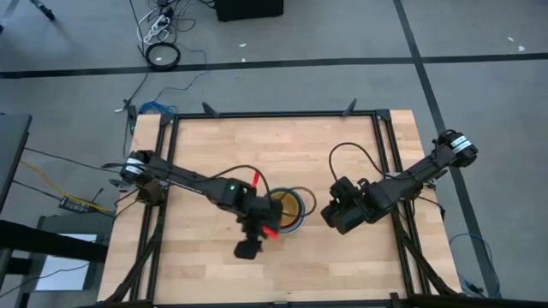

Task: Nest bowls inside each other
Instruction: Move the stacked bowls to the center of the table

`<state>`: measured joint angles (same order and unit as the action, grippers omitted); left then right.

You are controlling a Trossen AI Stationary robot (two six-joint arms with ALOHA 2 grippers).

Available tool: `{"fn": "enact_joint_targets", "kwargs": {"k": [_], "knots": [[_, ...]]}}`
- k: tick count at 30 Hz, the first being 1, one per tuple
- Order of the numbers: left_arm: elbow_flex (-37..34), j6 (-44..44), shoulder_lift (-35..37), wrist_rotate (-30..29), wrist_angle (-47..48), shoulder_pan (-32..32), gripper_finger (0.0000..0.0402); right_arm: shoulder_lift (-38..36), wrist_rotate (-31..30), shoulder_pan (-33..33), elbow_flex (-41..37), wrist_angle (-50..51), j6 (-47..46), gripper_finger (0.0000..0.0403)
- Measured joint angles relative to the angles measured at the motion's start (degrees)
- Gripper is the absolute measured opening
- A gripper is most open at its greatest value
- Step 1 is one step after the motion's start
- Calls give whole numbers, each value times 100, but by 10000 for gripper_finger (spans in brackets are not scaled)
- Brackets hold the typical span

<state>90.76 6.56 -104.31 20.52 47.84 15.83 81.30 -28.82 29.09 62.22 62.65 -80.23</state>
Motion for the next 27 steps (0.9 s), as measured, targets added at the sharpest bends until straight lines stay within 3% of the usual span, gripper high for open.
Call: {"fn": "enact_joint_targets", "kwargs": {"k": [13, 21, 27], "knots": [[-1153, 514, 0, -225, -1892, -464, 218, -2, 15, -5, 2, 20, 85, 169], [-1246, 217, -11, -1199, -1886, -733, 218, -4, 6, -27, 2, 22, 94, 169], [-1246, 12, -9, -1237, -1827, -1106, 218, -4, -2, -27, 2, 37, 127, 169]]}}
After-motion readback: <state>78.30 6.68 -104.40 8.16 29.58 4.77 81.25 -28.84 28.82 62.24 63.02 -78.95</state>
